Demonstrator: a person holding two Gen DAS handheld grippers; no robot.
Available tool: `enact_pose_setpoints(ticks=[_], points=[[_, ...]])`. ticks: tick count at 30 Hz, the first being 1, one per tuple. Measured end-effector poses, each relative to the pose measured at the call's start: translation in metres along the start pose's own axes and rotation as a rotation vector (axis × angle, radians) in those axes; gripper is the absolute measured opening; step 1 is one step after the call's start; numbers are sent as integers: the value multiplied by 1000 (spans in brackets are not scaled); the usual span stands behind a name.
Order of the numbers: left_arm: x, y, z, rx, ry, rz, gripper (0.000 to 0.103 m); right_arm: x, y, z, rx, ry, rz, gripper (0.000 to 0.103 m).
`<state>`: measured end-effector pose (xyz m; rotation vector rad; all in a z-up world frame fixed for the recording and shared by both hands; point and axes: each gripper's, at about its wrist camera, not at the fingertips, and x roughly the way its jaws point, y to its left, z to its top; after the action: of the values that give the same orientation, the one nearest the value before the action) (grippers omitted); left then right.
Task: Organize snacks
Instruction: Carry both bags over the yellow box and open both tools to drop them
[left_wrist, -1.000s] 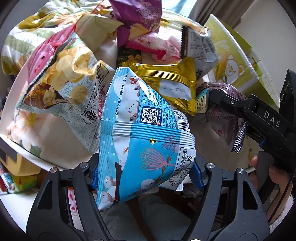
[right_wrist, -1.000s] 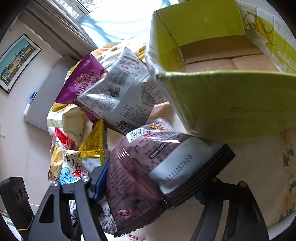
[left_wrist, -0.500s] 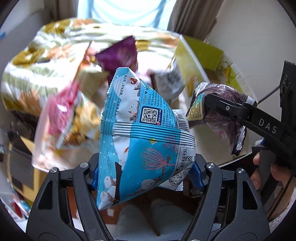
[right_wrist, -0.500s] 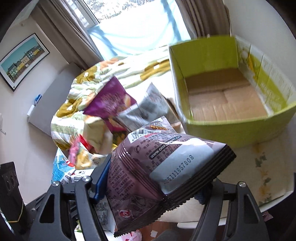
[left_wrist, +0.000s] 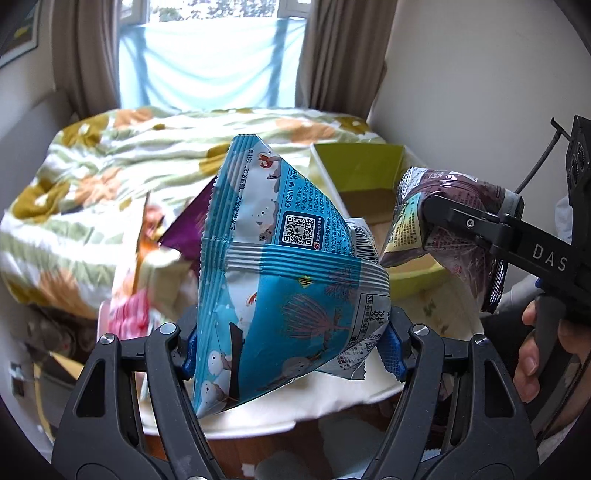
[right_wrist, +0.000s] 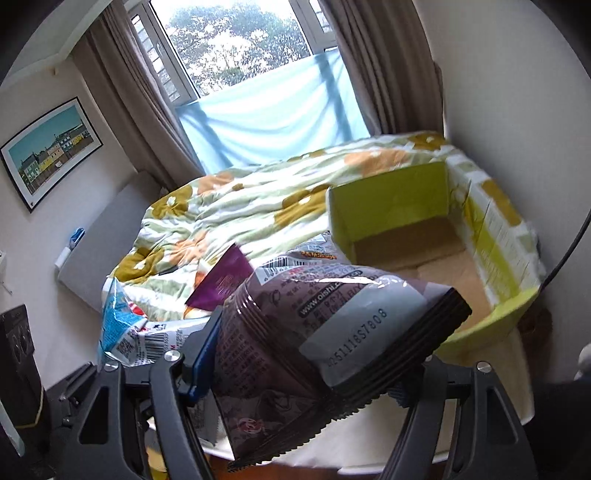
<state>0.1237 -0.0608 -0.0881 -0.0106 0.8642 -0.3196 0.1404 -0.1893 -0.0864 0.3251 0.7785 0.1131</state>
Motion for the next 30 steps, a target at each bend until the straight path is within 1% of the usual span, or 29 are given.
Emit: enact_pose_setpoints(ticks=[5,10,13,17,21,26,28,29,30], points=[[29,-38,46,10,-29,7,70,5,-39,38,-5,-10,-3,69],[77,-72,95,10,-29,5,70,20,-82,78,-34,-11,-32,69],[110,-90,120,6,-15,9,70,35,-105,97,-44,9,-37,69],[154,-104,145,-10,25,15,70,56,-132,118,-49,52,-30,69],[202,-110,160,-10,97,16,71,74,-153,128,-56,84,-42,69],[251,-99,170,-7,183,-18,71,91,-174,136,-36,132,-62,69],[264,-93,170,0,212,-34,84,95,-179,135,-34,142,-81,69],[270,-92,171,4,221,-26,87,96,-181,136,-33,145,-86,69],[273,-91,170,10,225,-9,95,97,-182,135,-31,149,-91,69]])
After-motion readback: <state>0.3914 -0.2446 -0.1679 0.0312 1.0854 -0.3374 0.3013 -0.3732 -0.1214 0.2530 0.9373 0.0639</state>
